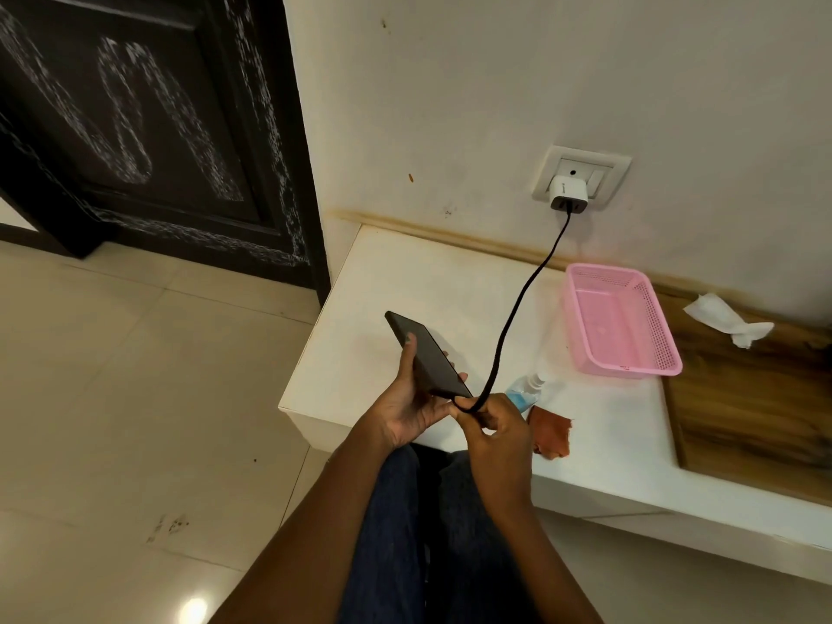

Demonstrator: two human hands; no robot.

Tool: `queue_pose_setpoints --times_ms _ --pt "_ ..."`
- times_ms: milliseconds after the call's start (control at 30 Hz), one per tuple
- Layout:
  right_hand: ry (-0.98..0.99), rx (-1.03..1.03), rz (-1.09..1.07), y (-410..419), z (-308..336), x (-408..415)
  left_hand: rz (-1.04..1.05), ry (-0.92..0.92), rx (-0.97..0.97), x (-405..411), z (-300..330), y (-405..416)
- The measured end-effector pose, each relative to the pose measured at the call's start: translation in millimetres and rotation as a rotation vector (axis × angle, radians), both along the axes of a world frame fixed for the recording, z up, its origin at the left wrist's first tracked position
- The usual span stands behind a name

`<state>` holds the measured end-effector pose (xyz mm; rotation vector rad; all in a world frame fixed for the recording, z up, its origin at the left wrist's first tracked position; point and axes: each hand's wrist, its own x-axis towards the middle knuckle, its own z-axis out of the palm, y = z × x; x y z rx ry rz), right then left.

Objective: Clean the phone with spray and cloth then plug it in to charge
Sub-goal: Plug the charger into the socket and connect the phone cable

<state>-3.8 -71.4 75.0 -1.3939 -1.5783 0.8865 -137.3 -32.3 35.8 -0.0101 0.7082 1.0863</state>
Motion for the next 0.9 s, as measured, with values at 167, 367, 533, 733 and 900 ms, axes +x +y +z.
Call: queue_pose_setpoints --times_ms 167,367,533,733,900 --pt "0.185 -0.274 -0.071 -6.4 2.2 -0.9 0.060 -0.016 0.054 1.4 0.9 -0.6" --pt "0.321 -0.581 -0.101 -2.2 16.2 -2.2 0.120 -0.075 0.087 2.1 1.7 -1.1" --pt "0.280 -0.659 -0.051 -2.9 18.2 -11.5 0.150 -0.112 0.133 2.5 4.3 -2.7" --pt "0.279 -0.600 -0.100 1.0 21.5 -24.4 0.165 -0.090 0.138 1.2 6.6 -3.0" --pt "0.292 -0.633 -0.101 6.0 24.4 -28.8 0.200 -0.038 0.126 -2.4 6.2 -0.8"
